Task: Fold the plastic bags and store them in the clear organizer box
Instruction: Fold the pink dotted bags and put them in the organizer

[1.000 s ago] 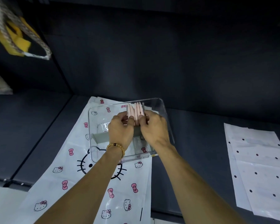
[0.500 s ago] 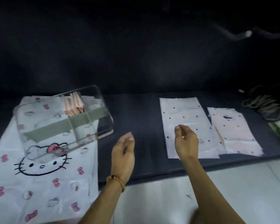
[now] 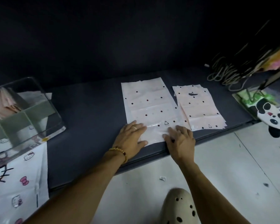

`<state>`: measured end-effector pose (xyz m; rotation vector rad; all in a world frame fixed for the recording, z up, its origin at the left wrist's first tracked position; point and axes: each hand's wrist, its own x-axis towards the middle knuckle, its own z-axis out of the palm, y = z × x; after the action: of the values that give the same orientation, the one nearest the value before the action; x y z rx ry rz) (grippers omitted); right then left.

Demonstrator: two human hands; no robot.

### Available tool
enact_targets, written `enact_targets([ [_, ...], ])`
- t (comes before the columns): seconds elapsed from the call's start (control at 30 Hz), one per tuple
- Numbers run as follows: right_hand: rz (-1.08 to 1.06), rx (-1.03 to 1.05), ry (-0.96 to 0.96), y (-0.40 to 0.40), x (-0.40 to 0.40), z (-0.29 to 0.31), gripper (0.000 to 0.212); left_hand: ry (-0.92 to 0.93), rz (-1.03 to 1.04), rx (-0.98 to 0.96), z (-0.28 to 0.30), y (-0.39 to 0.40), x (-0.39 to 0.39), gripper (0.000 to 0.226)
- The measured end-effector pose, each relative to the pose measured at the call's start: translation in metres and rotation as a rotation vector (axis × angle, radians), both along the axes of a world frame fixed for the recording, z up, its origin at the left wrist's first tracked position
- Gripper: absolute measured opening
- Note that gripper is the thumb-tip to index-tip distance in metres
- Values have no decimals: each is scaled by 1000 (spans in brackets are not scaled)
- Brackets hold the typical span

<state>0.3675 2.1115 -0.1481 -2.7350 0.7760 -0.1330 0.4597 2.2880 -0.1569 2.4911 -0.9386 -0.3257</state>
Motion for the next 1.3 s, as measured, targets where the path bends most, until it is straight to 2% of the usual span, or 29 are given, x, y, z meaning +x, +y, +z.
enact_targets([
  [0.1,33,-18,-70,0,1,-4,20,-158,12,23,-3,-8,0,27],
  [0.17,48,-32,-72,0,3,-1,19,-216,4,18,0,-12,-3,22],
  [0.3,170,16,-129,8,6,7,22,-153,131,-121,11,0,-6,15],
  [0.33,218,59,-176,14,6,10,25,-122,163,-161,14,10,-7,12],
  [0.4,320,159,-165,29,5,15,48,-47,207,-212,19,35,-8,11],
  [0.47,466,193,8,46,5,17,73,39,226,-227,21,66,-11,17],
  [0.5,547,155,87,54,6,15,77,84,219,-225,21,82,-12,20],
  [0.57,673,83,156,68,7,13,70,192,192,-212,22,112,-15,19],
  [0.67,727,93,128,86,6,15,45,287,237,-167,27,148,-20,7],
  [0.77,609,213,103,96,0,28,28,255,329,-230,31,170,-24,16],
  [0.83,445,408,120,96,-3,33,14,295,421,-351,34,178,-25,15],
  [0.9,231,693,78,98,-5,34,5,371,553,-446,35,184,-26,8],
  [0.97,86,855,4,106,-6,31,12,455,665,-502,35,188,-30,9],
  [1.07,0,875,-89,124,-2,23,15,647,760,-692,35,198,-35,27],
  [1.13,-20,847,-93,133,5,19,9,726,734,-662,36,204,-37,47],
  [1.17,-45,817,-68,136,9,16,5,712,694,-585,34,205,-39,45],
  [1.23,-81,756,-12,140,16,11,9,610,662,-441,27,204,-40,23],
  [1.3,-107,755,11,142,22,8,16,525,708,-399,22,199,-36,14],
])
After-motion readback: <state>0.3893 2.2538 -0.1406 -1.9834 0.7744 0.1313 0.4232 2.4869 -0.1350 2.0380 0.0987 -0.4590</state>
